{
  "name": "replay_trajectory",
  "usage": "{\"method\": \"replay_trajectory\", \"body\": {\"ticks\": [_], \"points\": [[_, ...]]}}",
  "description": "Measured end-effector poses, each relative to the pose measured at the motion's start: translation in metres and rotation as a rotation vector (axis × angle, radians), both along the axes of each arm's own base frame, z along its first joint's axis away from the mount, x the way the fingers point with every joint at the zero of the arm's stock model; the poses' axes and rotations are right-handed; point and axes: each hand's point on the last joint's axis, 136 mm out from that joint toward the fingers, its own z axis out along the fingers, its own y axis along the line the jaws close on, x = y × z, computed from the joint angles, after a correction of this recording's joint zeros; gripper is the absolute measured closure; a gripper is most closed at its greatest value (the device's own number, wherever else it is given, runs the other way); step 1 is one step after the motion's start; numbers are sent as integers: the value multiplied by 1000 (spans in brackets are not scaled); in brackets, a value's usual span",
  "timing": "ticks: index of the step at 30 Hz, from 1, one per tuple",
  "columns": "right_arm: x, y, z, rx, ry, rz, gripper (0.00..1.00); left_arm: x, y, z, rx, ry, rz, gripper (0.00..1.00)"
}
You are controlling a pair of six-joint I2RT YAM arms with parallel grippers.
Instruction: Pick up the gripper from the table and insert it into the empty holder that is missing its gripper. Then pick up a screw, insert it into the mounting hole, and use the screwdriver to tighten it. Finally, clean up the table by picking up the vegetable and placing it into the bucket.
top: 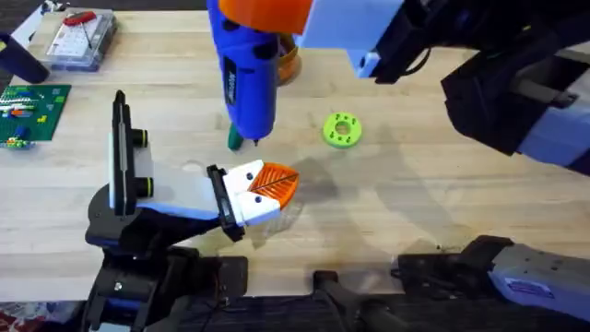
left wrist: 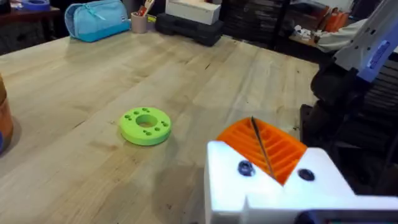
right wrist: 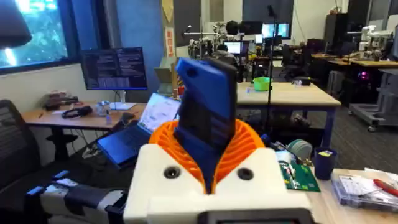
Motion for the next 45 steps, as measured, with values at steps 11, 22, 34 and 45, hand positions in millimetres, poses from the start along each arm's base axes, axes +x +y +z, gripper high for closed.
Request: {"method": "replay_trajectory", "body": {"ticks": [11,22,34,45], "points": [[-6,4,-4,-12,-20,19,976,0,0,0,0,0,0,989],[-11,9,-6,-10,-48,30,976,0,0,0,0,0,0,989],[-12,17,-20,-34,-90,57,976,0,0,0,0,0,0,989],[-15,16,-42,-39,-135,52,976,0,0,0,0,-1,0,989]]}}
